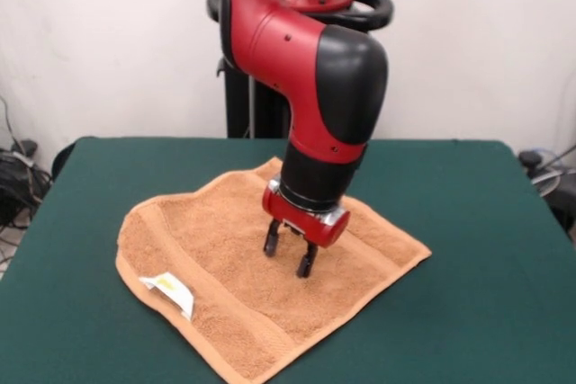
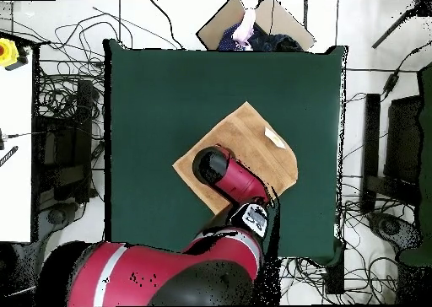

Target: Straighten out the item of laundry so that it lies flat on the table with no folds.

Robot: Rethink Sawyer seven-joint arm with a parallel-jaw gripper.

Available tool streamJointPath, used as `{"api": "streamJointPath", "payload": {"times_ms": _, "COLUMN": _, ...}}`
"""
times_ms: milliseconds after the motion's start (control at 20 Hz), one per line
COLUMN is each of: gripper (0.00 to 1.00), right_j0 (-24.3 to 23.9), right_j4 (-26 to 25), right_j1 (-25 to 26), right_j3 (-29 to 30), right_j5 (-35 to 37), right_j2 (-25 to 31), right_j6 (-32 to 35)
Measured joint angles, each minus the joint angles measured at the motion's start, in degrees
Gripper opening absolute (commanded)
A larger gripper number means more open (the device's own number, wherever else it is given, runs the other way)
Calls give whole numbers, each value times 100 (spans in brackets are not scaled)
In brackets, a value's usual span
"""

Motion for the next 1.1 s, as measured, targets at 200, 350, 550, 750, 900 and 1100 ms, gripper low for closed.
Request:
{"api": "streamJointPath", "payload": {"times_ms": 200, "gripper": 100, "right_j0": -33, "right_j4": 132, "right_j1": -69, "right_j3": 70, "right_j5": -5, "right_j2": 162, "right_j6": 0}}
{"api": "streamJointPath", "payload": {"times_ms": 350, "gripper": 100, "right_j0": -33, "right_j4": 209, "right_j1": -104, "right_j3": 112, "right_j5": -4, "right_j2": 235, "right_j6": 0}}
{"api": "streamJointPath", "payload": {"times_ms": 550, "gripper": 100, "right_j0": -26, "right_j4": 361, "right_j1": -170, "right_j3": 191, "right_j5": -5, "right_j2": 434, "right_j6": 0}}
{"api": "streamJointPath", "payload": {"times_ms": 750, "gripper": 100, "right_j0": -17, "right_j4": 505, "right_j1": -247, "right_j3": 294, "right_j5": -6, "right_j2": 597, "right_j6": 0}}
{"api": "streamJointPath", "payload": {"times_ms": 900, "gripper": 100, "right_j0": -11, "right_j4": 532, "right_j1": -276, "right_j3": 330, "right_j5": -6, "right_j2": 647, "right_j6": 0}}
{"api": "streamJointPath", "payload": {"times_ms": 1100, "gripper": 100, "right_j0": -25, "right_j4": 534, "right_j1": -328, "right_j3": 383, "right_j5": -6, "right_j2": 805, "right_j6": 0}}
